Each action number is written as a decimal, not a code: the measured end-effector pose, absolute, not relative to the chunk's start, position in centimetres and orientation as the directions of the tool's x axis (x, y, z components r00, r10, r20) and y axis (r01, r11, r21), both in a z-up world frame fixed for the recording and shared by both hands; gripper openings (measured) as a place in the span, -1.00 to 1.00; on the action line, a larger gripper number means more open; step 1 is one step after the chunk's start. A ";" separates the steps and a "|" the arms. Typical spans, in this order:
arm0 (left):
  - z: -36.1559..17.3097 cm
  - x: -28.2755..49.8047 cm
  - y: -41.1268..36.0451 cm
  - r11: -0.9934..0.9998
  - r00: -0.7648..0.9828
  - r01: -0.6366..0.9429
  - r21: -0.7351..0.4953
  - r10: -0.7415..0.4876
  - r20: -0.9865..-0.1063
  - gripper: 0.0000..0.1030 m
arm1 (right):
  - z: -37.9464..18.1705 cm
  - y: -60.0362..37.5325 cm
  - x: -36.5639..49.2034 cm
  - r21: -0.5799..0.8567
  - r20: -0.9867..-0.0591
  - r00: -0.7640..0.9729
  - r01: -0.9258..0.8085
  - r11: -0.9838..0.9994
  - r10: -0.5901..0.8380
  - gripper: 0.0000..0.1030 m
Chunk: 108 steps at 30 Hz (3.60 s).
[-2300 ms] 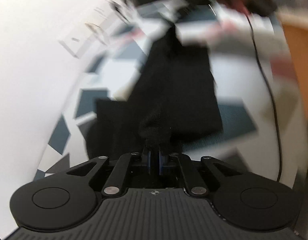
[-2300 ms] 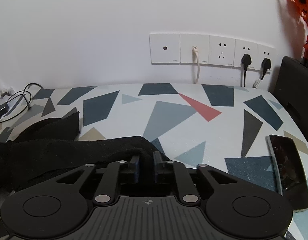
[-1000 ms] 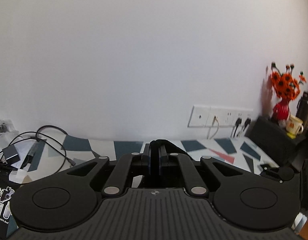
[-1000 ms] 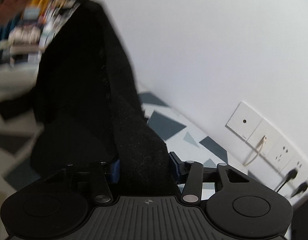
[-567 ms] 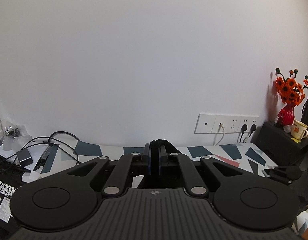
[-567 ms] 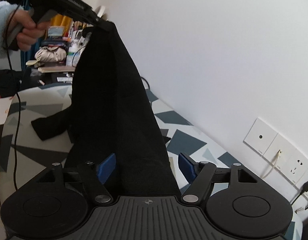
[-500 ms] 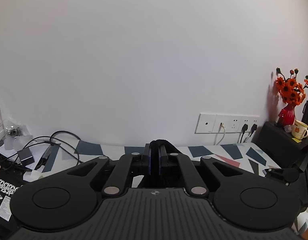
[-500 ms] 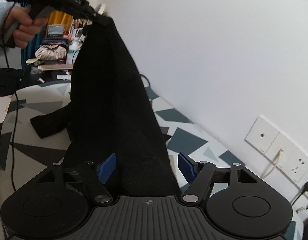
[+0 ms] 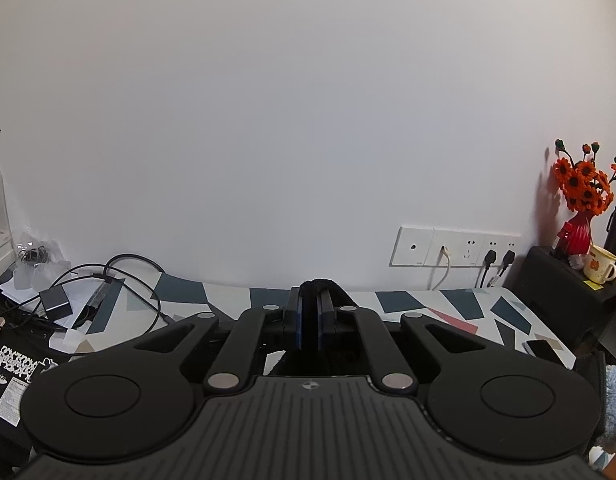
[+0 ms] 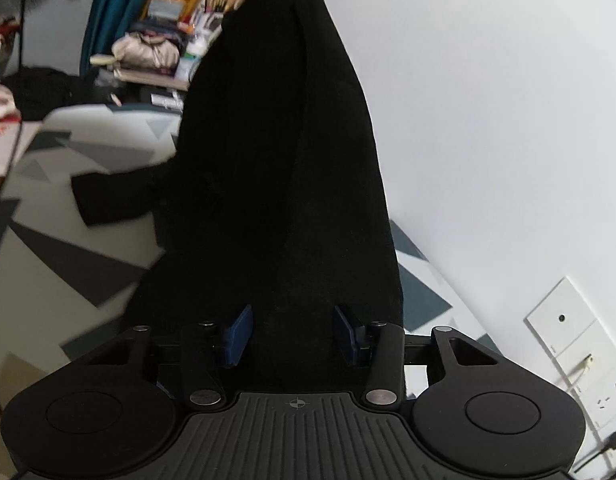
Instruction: Fold clothes
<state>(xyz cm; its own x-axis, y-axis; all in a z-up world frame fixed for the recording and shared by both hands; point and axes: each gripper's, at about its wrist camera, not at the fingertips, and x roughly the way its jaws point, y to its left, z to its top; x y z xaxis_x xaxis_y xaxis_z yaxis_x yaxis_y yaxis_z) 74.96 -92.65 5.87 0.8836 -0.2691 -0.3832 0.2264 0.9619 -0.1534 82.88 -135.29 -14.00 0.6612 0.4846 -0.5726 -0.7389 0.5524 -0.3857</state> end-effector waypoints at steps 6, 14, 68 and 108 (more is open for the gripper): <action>5.6 74.9 -92.3 0.965 0.891 0.177 -0.193 -0.240 -0.385 -0.86 | -11.6 -139.5 84.3 -0.229 -0.471 0.758 -0.599 0.767 0.451 -0.85; 10.3 73.3 -94.0 0.953 0.938 0.157 -0.258 -0.225 -0.262 -0.88 | -1.4 -145.5 84.7 0.170 -0.142 0.932 -0.309 0.936 0.334 -0.86; -3.0 104.4 -98.6 0.980 0.809 -0.025 -0.196 -0.096 -0.579 -0.86 | -6.1 -141.2 103.8 -0.136 -0.494 0.869 -0.125 0.983 0.042 -0.86; -5.7 74.8 -90.5 0.857 0.412 0.282 -0.432 -0.515 -0.752 0.73 | -2.9 -149.6 68.2 0.214 -0.544 0.823 0.323 0.922 -0.162 0.45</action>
